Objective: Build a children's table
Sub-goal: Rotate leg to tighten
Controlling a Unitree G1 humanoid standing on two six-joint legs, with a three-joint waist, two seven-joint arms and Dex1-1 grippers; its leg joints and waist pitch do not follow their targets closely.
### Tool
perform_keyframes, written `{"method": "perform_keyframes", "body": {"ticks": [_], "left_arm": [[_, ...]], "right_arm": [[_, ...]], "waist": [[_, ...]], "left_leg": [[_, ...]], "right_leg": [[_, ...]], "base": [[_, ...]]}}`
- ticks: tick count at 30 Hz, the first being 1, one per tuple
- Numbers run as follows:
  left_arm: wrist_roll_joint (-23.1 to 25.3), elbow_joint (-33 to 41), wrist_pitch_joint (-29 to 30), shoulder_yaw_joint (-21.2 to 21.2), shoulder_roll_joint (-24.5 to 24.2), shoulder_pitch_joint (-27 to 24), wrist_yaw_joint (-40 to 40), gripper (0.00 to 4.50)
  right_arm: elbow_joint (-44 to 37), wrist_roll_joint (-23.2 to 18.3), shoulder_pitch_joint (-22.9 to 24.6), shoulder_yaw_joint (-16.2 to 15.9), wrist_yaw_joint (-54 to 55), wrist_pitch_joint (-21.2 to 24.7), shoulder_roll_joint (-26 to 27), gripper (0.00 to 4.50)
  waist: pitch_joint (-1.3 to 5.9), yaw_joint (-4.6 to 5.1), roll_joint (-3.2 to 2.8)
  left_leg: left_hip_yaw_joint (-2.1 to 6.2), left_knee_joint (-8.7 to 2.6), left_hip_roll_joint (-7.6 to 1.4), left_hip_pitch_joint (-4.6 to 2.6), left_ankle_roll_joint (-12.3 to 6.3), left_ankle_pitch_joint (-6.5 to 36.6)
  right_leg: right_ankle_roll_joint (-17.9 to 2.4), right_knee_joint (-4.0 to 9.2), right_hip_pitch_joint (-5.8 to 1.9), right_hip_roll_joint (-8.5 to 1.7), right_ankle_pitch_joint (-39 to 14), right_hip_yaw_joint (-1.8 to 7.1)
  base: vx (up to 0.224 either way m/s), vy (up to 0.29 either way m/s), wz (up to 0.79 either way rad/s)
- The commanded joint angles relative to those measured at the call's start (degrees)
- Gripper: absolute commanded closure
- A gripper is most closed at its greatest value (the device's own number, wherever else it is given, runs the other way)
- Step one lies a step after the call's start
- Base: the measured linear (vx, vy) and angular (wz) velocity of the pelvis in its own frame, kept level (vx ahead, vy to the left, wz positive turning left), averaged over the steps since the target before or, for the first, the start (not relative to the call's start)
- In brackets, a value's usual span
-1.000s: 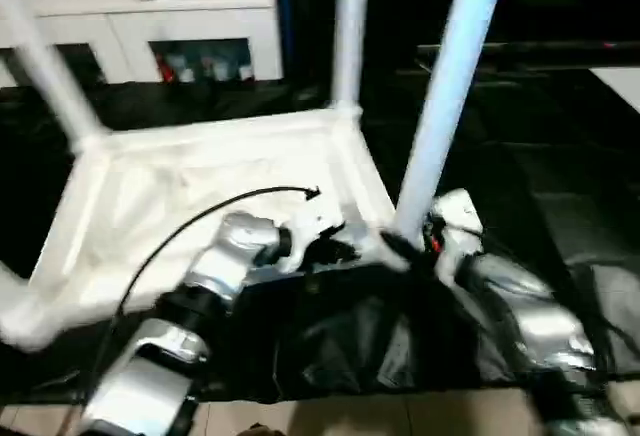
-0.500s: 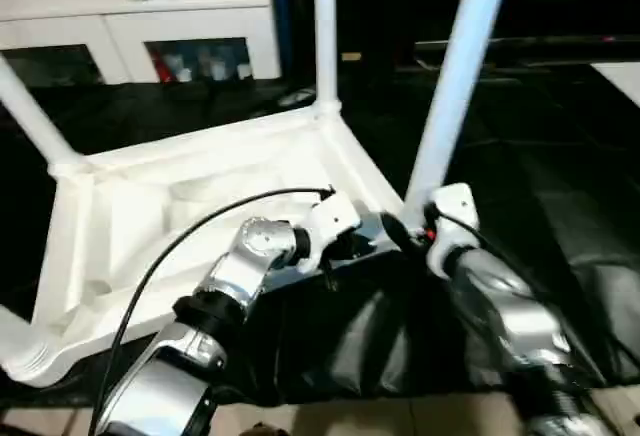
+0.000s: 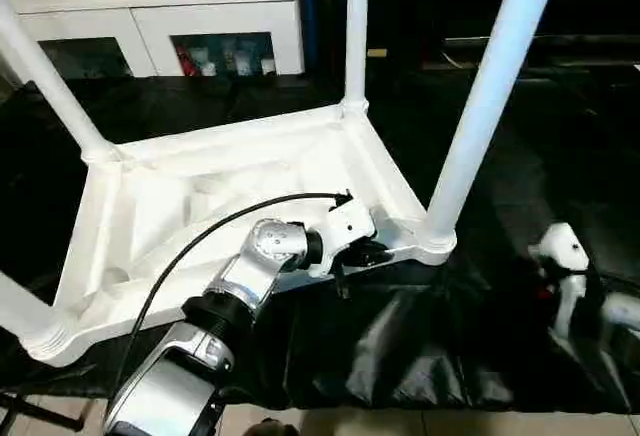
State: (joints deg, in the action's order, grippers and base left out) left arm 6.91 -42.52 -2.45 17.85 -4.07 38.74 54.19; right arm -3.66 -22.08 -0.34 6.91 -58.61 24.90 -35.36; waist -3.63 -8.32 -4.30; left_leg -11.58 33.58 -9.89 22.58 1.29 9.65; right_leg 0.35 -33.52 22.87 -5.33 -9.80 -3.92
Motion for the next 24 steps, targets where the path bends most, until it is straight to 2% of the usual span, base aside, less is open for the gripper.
{"method": "perform_keyframes", "body": {"ticks": [1,2,3,4,5,6,7,9,10,11,12,13,15,16,17,18,20,21,24], "left_arm": [[-1.6,2.2,-0.8,-0.6,0.8,-0.2,-0.3,4.5],[-1.8,2.4,-0.2,-0.9,0.8,-0.2,-0.3,4.5],[-1.7,3.0,-0.2,-0.9,0.6,-0.4,-0.8,4.5],[-1.6,3.4,0.0,-0.9,0.5,-0.6,-1.1,4.5],[-1.6,3.6,0.0,-0.8,0.3,-0.8,-1.1,4.5],[-1.5,3.7,0.0,-0.7,0.1,-1.0,-0.9,4.5],[-1.4,3.6,0.0,-0.4,-0.2,-1.1,-0.5,4.06],[-1.3,3.5,-0.1,-0.3,-0.4,-1.1,-0.3,3.95],[-0.8,3.0,-0.2,0.1,-0.7,-1.0,0.0,3.95],[-0.8,3.0,-0.2,0.2,-0.7,-1.0,0.1,3.95],[-0.7,2.4,-0.2,0.3,-0.7,-0.6,0.3,3.62],[-0.5,2.0,-0.3,0.3,-0.8,-0.4,0.3,3.52],[-0.3,1.5,-0.3,0.4,-0.8,-0.1,-0.1,3.53],[0.1,0.8,-0.2,0.7,-0.9,0.4,-0.3,3.53],[0.1,0.7,0.1,0.8,-0.9,0.5,-0.1,3.19],[0.2,0.6,0.3,0.9,-0.9,0.6,0.1,3.1],[0.3,0.3,0.8,1.3,-1.2,0.8,0.9,3.1],[0.5,0.0,1.1,1.5,-1.4,0.9,1.0,3.43],[1.2,-1.0,2.3,1.8,-1.9,1.4,0.8,3.38]], "right_arm": [[-1.9,-1.6,-0.4,-1.0,-1.4,1.3,-0.2,0.65],[-2.0,-1.8,-0.5,-1.4,-1.4,1.3,-0.2,0.65],[-1.6,-1.3,-1.0,-2.0,-0.9,0.9,0.0,0.65],[-1.2,-0.9,-1.6,-2.4,-0.4,0.6,0.2,0.65],[-0.9,-0.7,-2.1,-2.5,-0.1,0.5,0.4,0.65],[-0.6,-0.2,-2.5,-2.5,0.3,0.3,0.5,0.65],[-0.5,0.3,-2.6,-2.5,0.7,0.3,0.3,0.58],[-0.4,0.6,-2.6,-2.4,1.0,0.3,0.2,0.58],[-0.7,1.1,-2.2,-1.9,1.7,0.0,-0.3,0.58],[-0.8,1.1,-2.1,-1.9,1.8,0.0,-0.3,0.58],[-0.9,1.4,-1.6,-1.4,2.1,-0.5,-0.8,0.58],[-0.8,1.6,-1.5,-1.3,2.2,-0.8,-1.0,0.58],[-0.5,1.6,-1.5,-1.2,2.3,-1.0,-1.1,0.58],[-0.2,1.8,-1.8,-1.3,2.8,-1.3,-1.2,0.58],[-0.2,1.8,-1.9,-1.4,2.9,-1.3,-1.2,0.58],[-0.2,1.9,-1.9,-1.4,3.0,-1.3,-1.2,0.58],[-0.2,2.0,-2.3,-1.6,3.3,-1.3,-1.0,0.58],[-0.3,2.0,-2.6,-1.7,3.4,-1.3,-1.0,0.58],[0.4,2.0,-3.3,-2.2,3.7,-1.8,-1.0,0.58]], "waist": [[3.95,-0.11,2.67],[3.86,-0.07,2.63],[3.77,0.07,3.17],[3.88,0.02,2.8],[3.78,0.14,2.8],[3.83,0.1,2.45],[3.87,0.14,2.45],[3.93,0.12,2.58],[3.94,0.0,2.06],[4.01,0.1,2.25],[4.15,-0.05,1.96],[4.29,-0.01,2.0],[4.36,0.05,1.96],[4.39,0.03,1.89],[4.35,0.03,1.94],[4.32,0.02,1.98],[4.33,-0.03,1.99],[4.36,-0.06,1.99],[4.26,0.04,2.02]], "left_leg": [[1.98,-3.6,-3.76,-1.09,-6.84,11.7],[1.99,-3.67,-3.76,-1.09,-6.68,11.8],[1.93,-3.7,-3.66,-1.04,-6.39,11.9],[2.08,-3.72,-3.78,-1.08,-6.04,11.3],[1.99,-3.72,-3.69,-1.02,-6.12,11.3],[2.02,-3.67,-3.65,-1.03,-6.13,11.1],[1.95,-3.59,-3.59,-1.07,-6.19,10.7],[1.88,-3.5,-3.51,-1.01,-6.29,10.2],[1.94,-3.4,-3.47,-0.97,-6.44,9.8],[1.87,-3.39,-3.45,-0.93,-6.58,9.6],[1.95,-3.32,-3.55,-1.05,-6.77,9.1],[1.97,-3.19,-3.6,-0.96,-7.02,8.5],[1.96,-3.06,-3.6,-0.76,-7.69,7.7],[1.94,-3.02,-3.57,-0.78,-7.81,8.2],[1.9,-3.0,-3.53,-0.8,-7.79,8.5],[1.89,-3.02,-3.49,-0.81,-7.6,9.0],[1.92,-3.06,-3.51,-0.84,-7.29,9.4],[1.94,-3.07,-3.54,-0.87,-7.15,9.5],[1.94,-3.06,-3.47,-0.86,-6.74,10.3]], "right_leg": [[-10.3,4.52,-2.22,-4.36,-20.3,2.19],[-10.2,4.59,-2.16,-4.3,-20.5,2.19],[-10.0,4.68,-2.11,-4.32,-20.8,2.21],[-10.4,4.38,-2.07,-4.37,-19.5,2.26],[-10.5,4.43,-2.04,-4.3,-19.1,2.28],[-10.7,4.33,-2.05,-4.34,-18.4,2.31],[-10.7,4.32,-2.07,-4.31,-17.8,2.34],[-10.7,4.23,-2.15,-4.34,-17.1,2.35],[-10.8,4.15,-2.11,-4.37,-16.6,2.35],[-10.7,4.19,-2.16,-4.24,-16.1,2.34],[-11.0,4.04,-2.13,-4.21,-14.8,2.32],[-11.5,3.75,-2.2,-4.15,-12.8,2.3],[-12.2,3.44,-2.23,-4.03,-10.1,2.19],[-12.5,3.47,-2.29,-4.09,-10.1,2.14],[-12.5,3.53,-2.25,-4.1,-10.5,2.14],[-12.5,3.6,-2.29,-4.14,-11.4,2.12],[-12.3,3.72,-2.35,-4.24,-12.6,2.13],[-12.1,3.72,-2.34,-4.2,-13.0,2.12],[-11.9,3.81,-2.24,-4.18,-14.2,2.14]], "base": [[0.0,0.0,0.0],[0.0,0.0,0.0],[0.0,0.0,0.0],[0.0,0.0,0.0],[0.0,0.0,0.0],[0.0,0.0,0.0],[0.0,0.0,0.0],[0.0,0.0,0.0],[0.0,0.0,0.0],[0.0,0.0,0.0],[0.0,0.0,0.0],[0.0,0.0,0.0],[0.0,0.0,0.0],[0.0,0.0,0.0],[0.0,0.0,0.0],[0.0,0.0,0.0],[0.0,0.0,0.0],[0.0,0.0,0.0],[0.0,0.0,0.0]]}}
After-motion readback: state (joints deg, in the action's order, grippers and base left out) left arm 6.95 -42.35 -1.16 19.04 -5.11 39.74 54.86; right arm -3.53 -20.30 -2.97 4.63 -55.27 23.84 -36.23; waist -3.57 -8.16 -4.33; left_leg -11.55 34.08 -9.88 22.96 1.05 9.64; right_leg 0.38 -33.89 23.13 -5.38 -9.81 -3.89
